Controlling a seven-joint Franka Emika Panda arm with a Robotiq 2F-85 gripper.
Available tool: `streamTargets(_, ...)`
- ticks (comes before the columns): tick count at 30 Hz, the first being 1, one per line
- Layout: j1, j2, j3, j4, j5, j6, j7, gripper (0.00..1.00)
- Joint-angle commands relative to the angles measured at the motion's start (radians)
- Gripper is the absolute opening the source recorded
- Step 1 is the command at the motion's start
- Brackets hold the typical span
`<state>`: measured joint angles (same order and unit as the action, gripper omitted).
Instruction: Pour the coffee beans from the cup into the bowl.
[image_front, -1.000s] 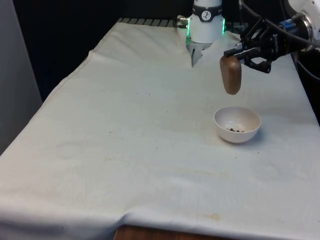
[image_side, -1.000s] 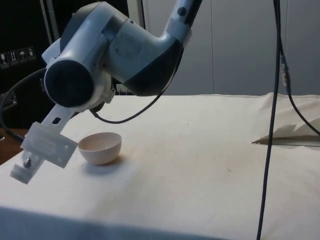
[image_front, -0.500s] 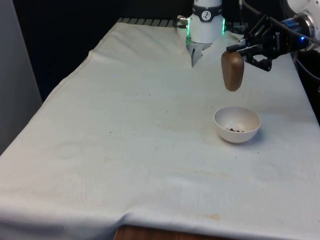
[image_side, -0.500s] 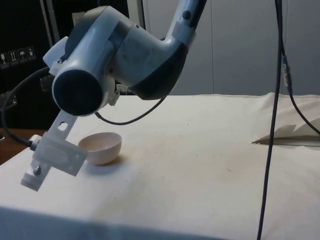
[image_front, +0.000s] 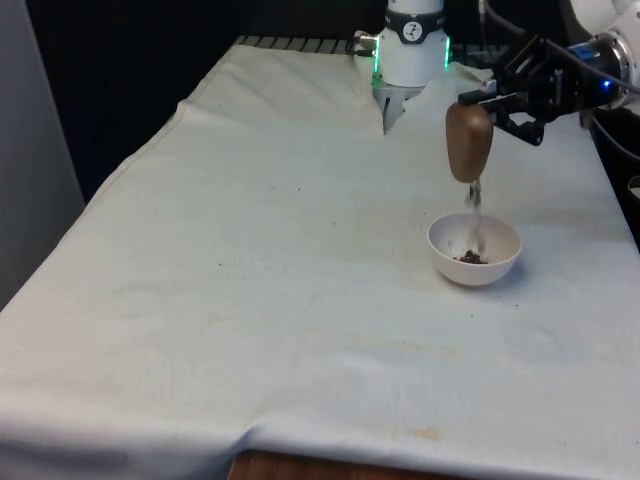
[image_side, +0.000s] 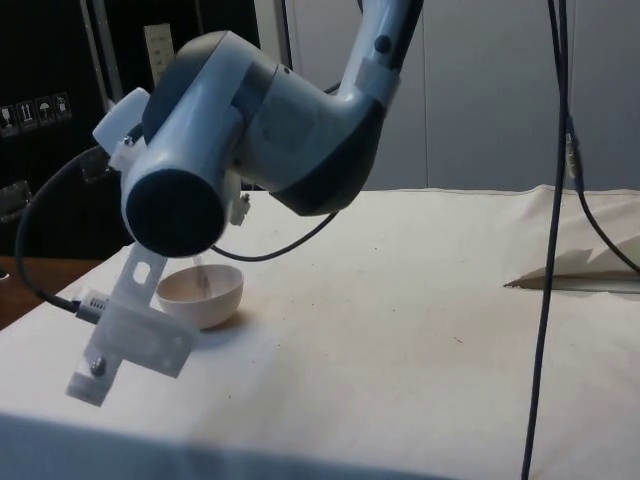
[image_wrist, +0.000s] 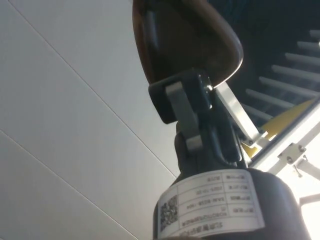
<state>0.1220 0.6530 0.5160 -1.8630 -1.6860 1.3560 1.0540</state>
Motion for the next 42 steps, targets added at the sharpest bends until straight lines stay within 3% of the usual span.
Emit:
streamTargets(1,0.006,0.006,-0.003,0.003,-0.006,-0.008,-0.004,0.00)
streamTargets(8,0.007,0.033,0.011,0.006,-0.049,-0.058,-0.017,0.00)
streamTargets(9,0.000,0.027,0.015,0.001,-0.045,-0.049,-0.009,0.00)
streamTargets(10,0.007,0.036,0.012,0.006,-0.053,-0.063,-0.018,0.00)
streamTargets(16,0.007,0.052,0.018,0.007,-0.082,-0.090,-0.026,0.00)
streamTargets(17,0.000,0.048,0.021,0.002,-0.080,-0.083,-0.017,0.00)
streamTargets(18,0.006,0.056,0.020,0.006,-0.089,-0.097,-0.027,0.00)
streamTargets(29,-0.005,0.054,0.026,0.002,-0.093,-0.102,-0.013,0.00)
streamTargets(42,-0.004,0.056,0.025,0.003,-0.094,-0.105,-0.009,0.00)
